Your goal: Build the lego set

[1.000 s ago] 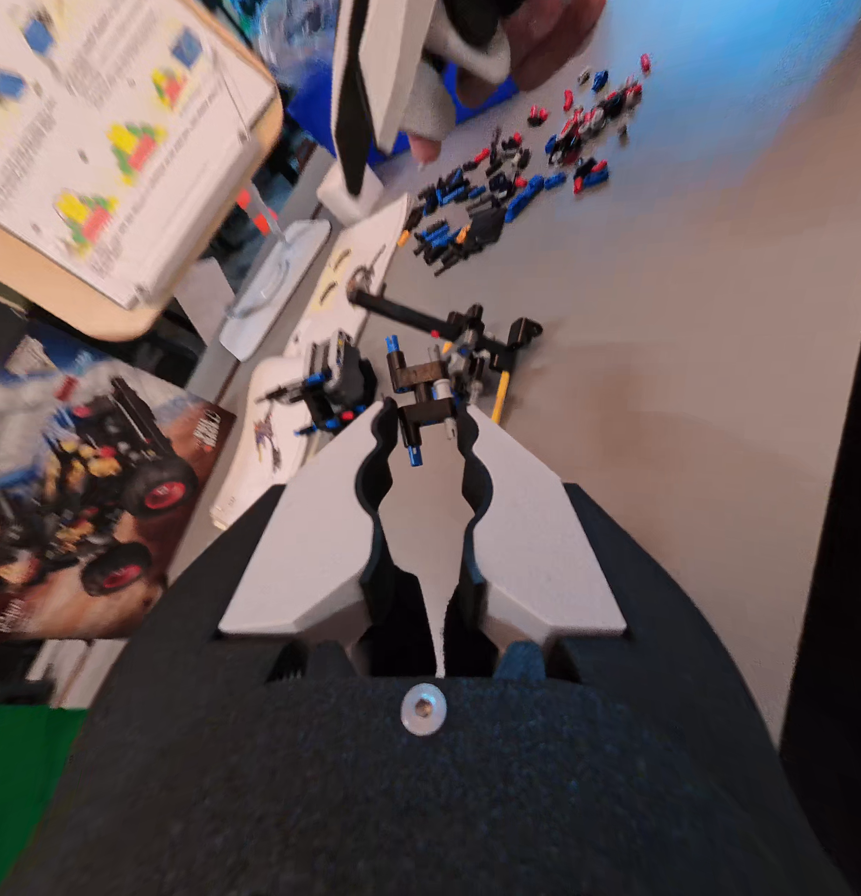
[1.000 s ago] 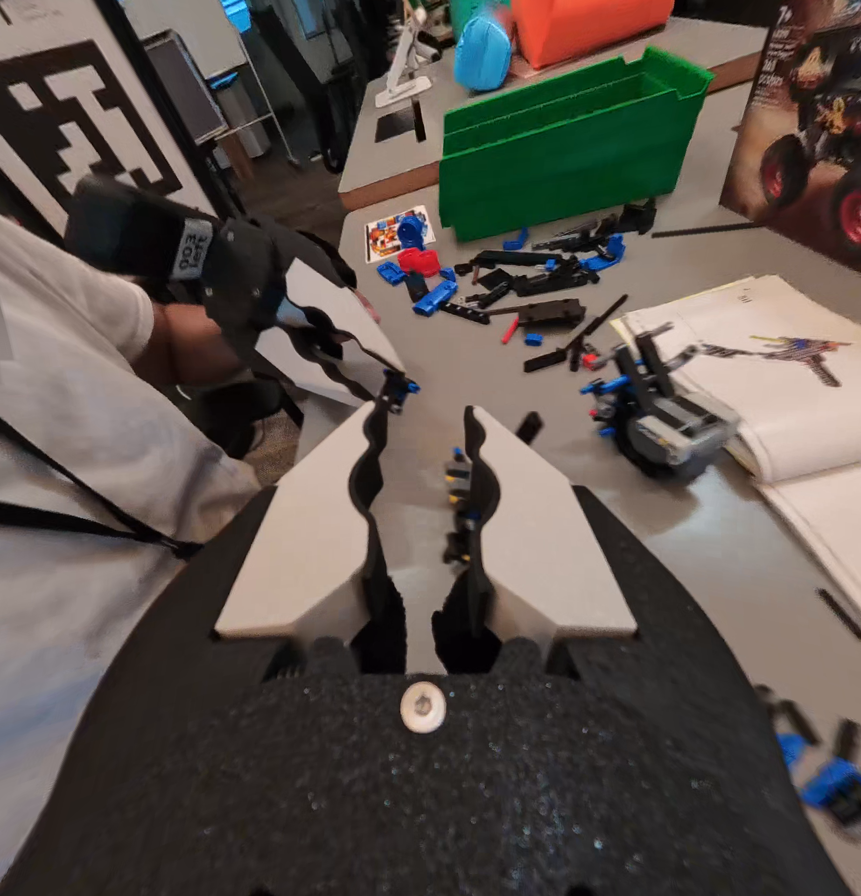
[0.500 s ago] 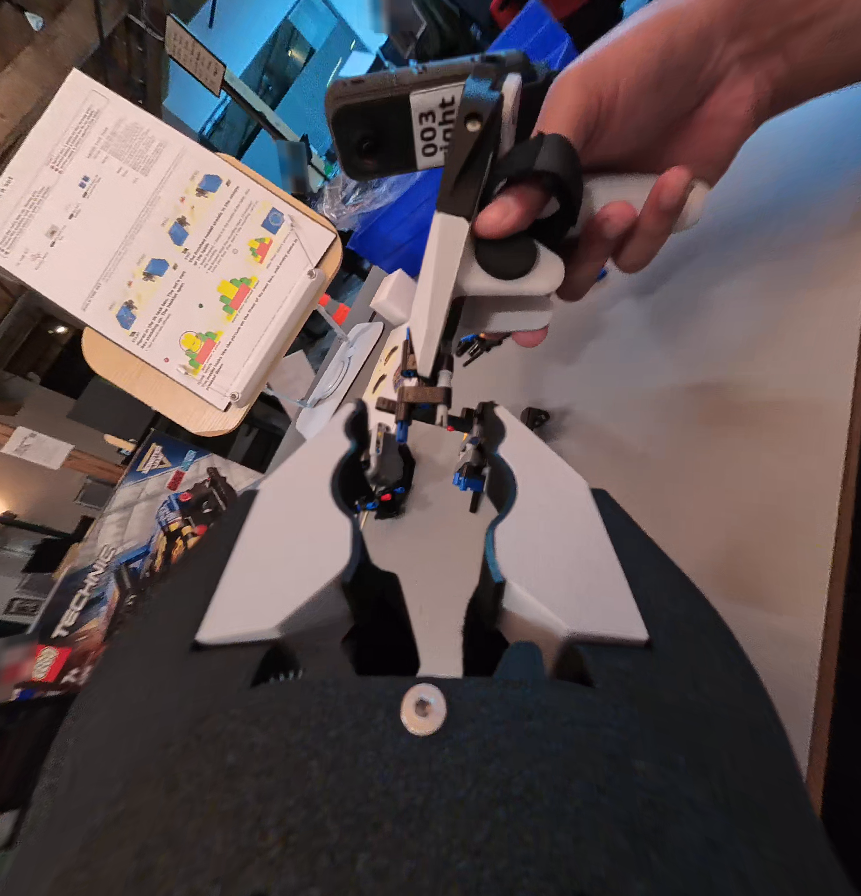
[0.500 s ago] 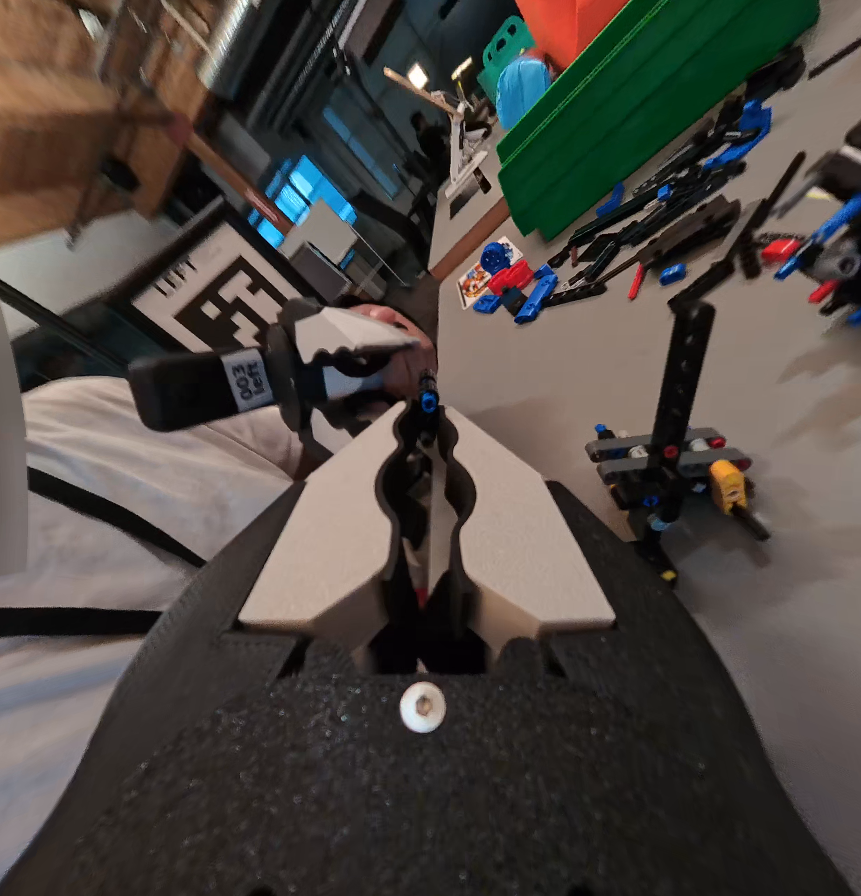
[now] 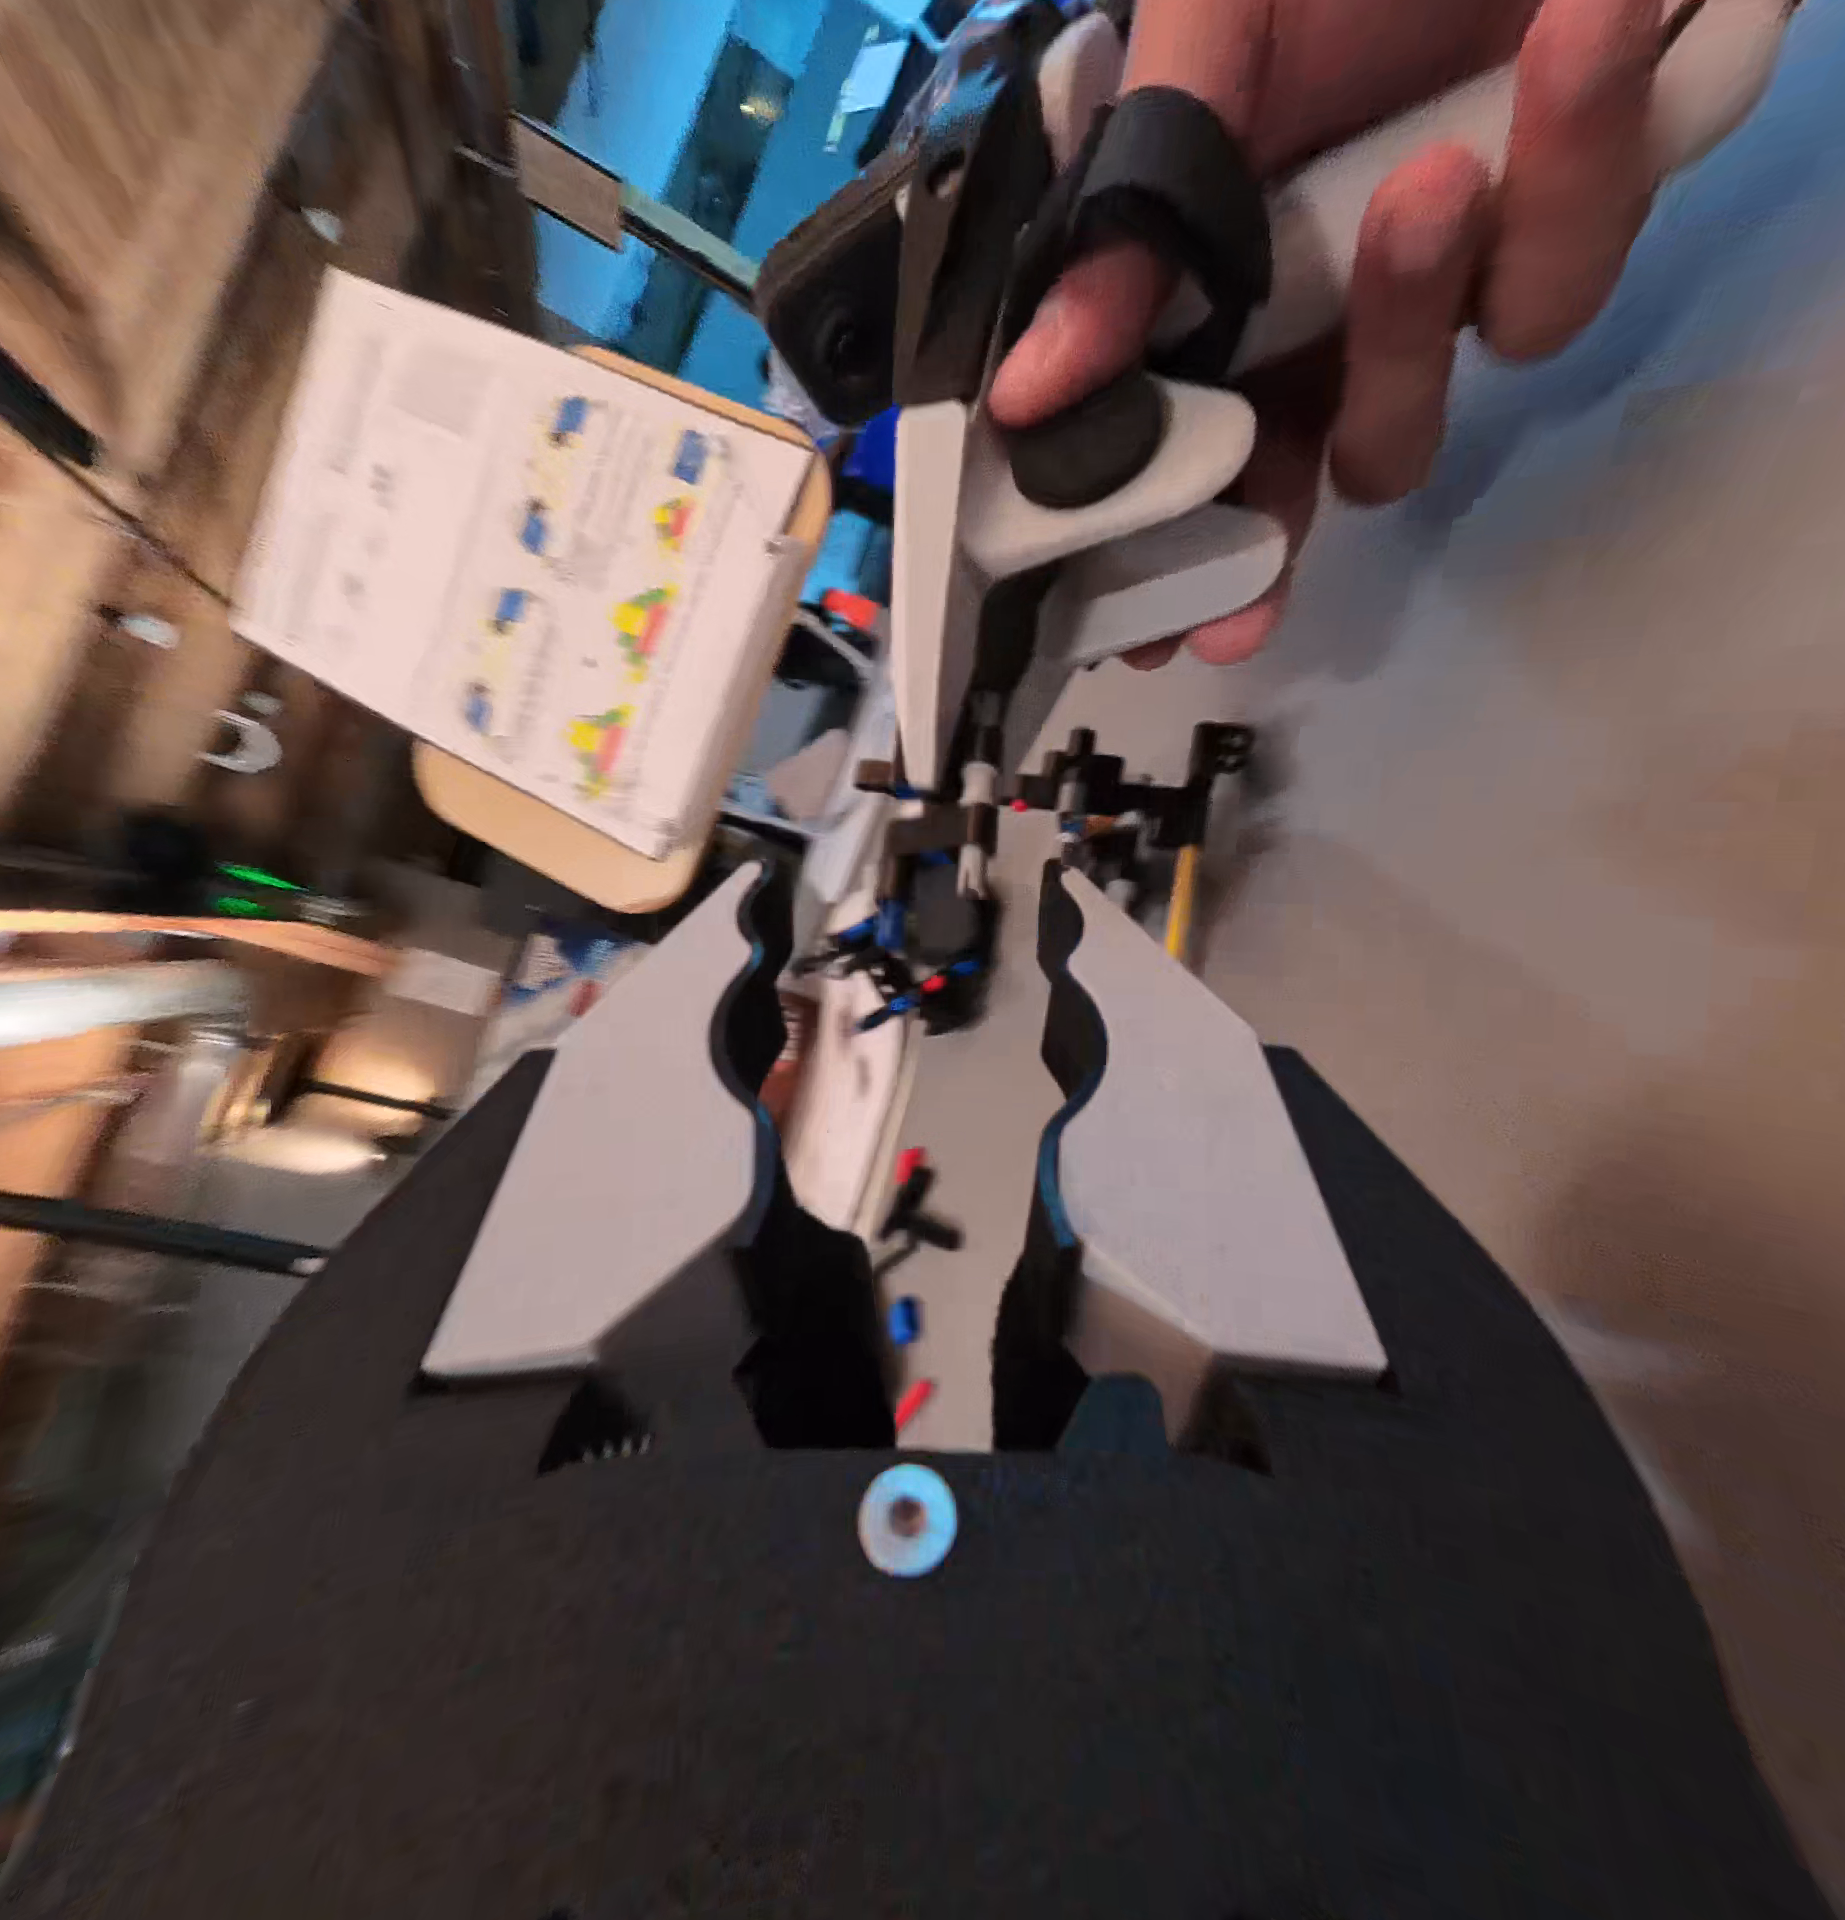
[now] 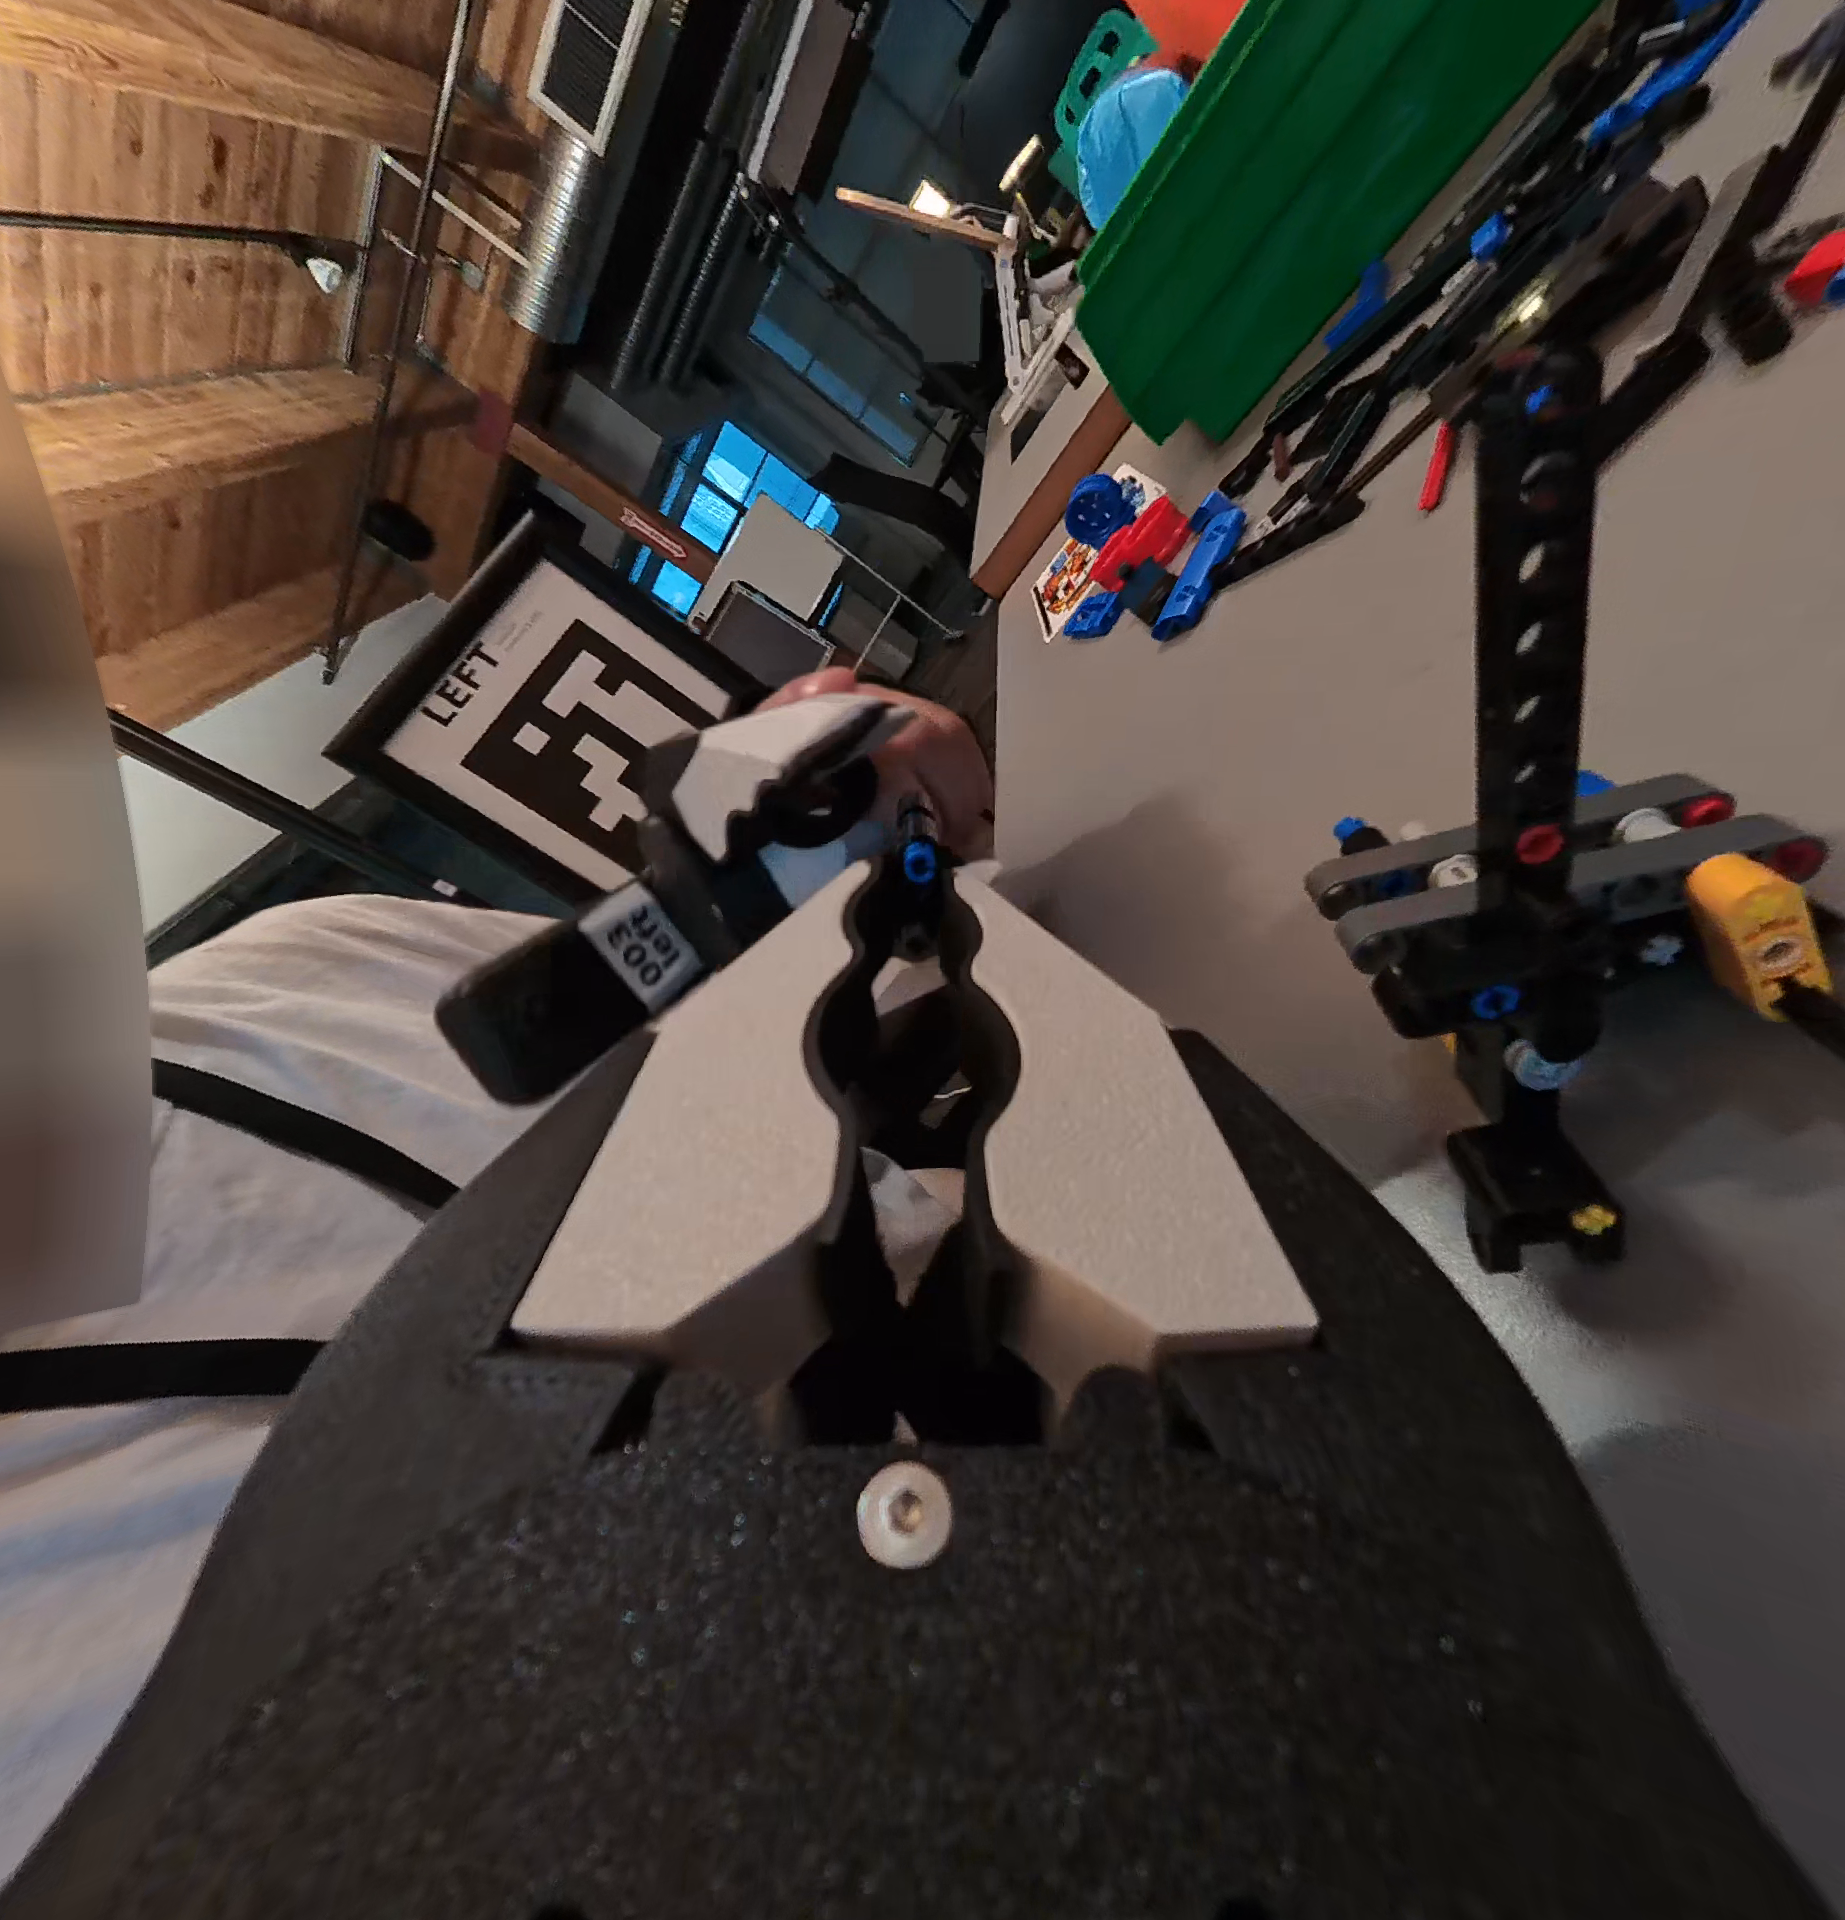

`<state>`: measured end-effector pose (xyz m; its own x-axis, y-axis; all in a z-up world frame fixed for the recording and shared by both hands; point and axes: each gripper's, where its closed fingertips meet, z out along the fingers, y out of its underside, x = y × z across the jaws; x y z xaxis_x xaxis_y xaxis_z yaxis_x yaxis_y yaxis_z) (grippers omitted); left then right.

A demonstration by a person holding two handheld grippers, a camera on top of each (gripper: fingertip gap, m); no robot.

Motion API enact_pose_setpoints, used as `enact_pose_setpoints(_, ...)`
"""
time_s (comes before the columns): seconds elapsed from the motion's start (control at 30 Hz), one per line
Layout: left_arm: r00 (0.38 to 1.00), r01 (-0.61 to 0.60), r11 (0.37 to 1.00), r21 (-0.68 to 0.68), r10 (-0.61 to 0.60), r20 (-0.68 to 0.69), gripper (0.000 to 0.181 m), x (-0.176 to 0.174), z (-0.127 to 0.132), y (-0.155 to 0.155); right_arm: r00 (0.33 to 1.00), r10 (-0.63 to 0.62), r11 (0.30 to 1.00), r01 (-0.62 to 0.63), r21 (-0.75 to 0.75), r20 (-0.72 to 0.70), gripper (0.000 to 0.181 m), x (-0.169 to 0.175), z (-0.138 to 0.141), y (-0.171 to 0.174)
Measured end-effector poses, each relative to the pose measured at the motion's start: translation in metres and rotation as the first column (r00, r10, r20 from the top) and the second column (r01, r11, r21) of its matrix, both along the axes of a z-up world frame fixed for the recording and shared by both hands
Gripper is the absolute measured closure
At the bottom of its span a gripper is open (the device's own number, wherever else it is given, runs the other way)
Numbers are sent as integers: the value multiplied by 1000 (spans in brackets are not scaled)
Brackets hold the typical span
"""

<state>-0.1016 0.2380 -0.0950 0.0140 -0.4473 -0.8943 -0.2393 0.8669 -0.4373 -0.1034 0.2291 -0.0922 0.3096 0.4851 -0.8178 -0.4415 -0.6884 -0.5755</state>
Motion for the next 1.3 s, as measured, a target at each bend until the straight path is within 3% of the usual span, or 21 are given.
enact_pose_setpoints(0.13,998,-55,974,219,48,38,147,6,-6,7,1000,8,1000,-8,-31,-4,176,-10,-5,5)
enact_pose_setpoints(0.2,998,-49,968,246,36,58,162,7,-5,6,1000,19,999,-19,-36,-4,175,-14,-5,5)
enact_pose_setpoints(0.43,995,-61,958,280,37,90,171,6,-2,5,999,46,999,-46,6,-23,173,-12,0,2)
enact_pose_setpoints(0.5,997,-56,981,183,46,59,166,7,-7,9,999,20,999,-22,46,45,174,-10,-3,4)
enact_pose_setpoints(0.57,999,-13,999,-52,15,30,156,5,-9,10,992,-12,993,-3,114,128,176,-6,-4,5)
enact_pose_setpoints(0.6,1000,17,978,-206,-13,20,150,3,-8,10,984,-27,988,-1,156,176,175,-2,-3,4)
enact_pose_setpoints(0.63,999,50,923,-380,-54,0,147,1,-9,9,975,-43,977,-5,213,219,175,0,-1,3)
enact_pose_setpoints(0.67,993,87,824,-560,-116,-17,145,0,-9,5,962,-70,961,-5,275,263,175,3,2,2)
enact_pose_setpoints(0.73,965,190,522,-831,-253,62,143,-3,3,-7,936,-124,918,-18,395,329,175,4,9,0)
enact_pose_setpoints(0.8,920,279,220,-935,-341,194,152,-7,21,-16,928,-124,888,-54,457,350,175,-1,15,-4)
enact_pose_setpoints(0.83,901,300,123,-946,-361,239,160,-8,26,-18,932,-111,885,-66,461,345,175,-4,17,-5)
enact_pose_setpoints(0.87,892,308,69,-949,-368,262,169,-8,27,-18,935,-94,885,-79,459,343,175,-7,18,-7)
enact_pose_setpoints(1.3,862,325,-107,-940,-374,341,176,-7,32,-20,948,-95,885,-59,461,305,175,-8,19,-10)
